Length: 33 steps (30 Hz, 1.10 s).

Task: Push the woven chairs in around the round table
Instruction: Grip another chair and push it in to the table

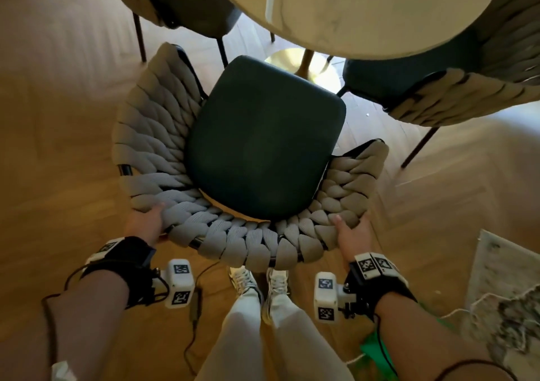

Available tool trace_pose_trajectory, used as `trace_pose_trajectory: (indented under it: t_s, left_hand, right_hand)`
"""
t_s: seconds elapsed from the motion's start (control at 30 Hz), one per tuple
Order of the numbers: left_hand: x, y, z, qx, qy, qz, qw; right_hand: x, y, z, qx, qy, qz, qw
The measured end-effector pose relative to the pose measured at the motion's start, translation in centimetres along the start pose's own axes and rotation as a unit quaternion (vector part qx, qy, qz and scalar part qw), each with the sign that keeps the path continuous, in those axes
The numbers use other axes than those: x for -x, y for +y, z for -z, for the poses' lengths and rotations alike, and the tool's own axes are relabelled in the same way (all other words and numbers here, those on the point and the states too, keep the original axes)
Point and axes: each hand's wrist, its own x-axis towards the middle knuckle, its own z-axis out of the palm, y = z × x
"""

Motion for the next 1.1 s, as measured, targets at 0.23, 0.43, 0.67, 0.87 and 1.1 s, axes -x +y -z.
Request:
trace_pose_trajectory:
  t_s: [0.23,0.43,0.67,0.87,1.1]
  left_hand:
    - [2.1,-0.3,-3.1,0.000,-0.075,0.015,0.997]
    - [2.3,0.0,-4.6,-0.031,-0.084,0.019,0.996]
    - [2.1,0.6,-5.3,-0.067,-0.089,0.022,0.994]
    - [2.4,1.3,-6.6,-0.064,-0.104,0.018,0.992]
    - [0.7,2.2,-6.3,0.026,-0.049,-0.020,0.998]
  right_hand:
    - [-2.9,-1.1,2.3,-0.023,0.035,0.008,0.999]
    - [-5.4,-1.2,4.1,-0.021,0.006,0.002,1.000]
    - [-6.6,-1.9,4.9,-0.027,0.021,0.005,0.999]
    - [-8.1,-2.9,5.2,-0.008,0.039,-0.008,0.999]
    - [-6.3,-0.4,3.0,-0.104,0.066,-0.058,0.991]
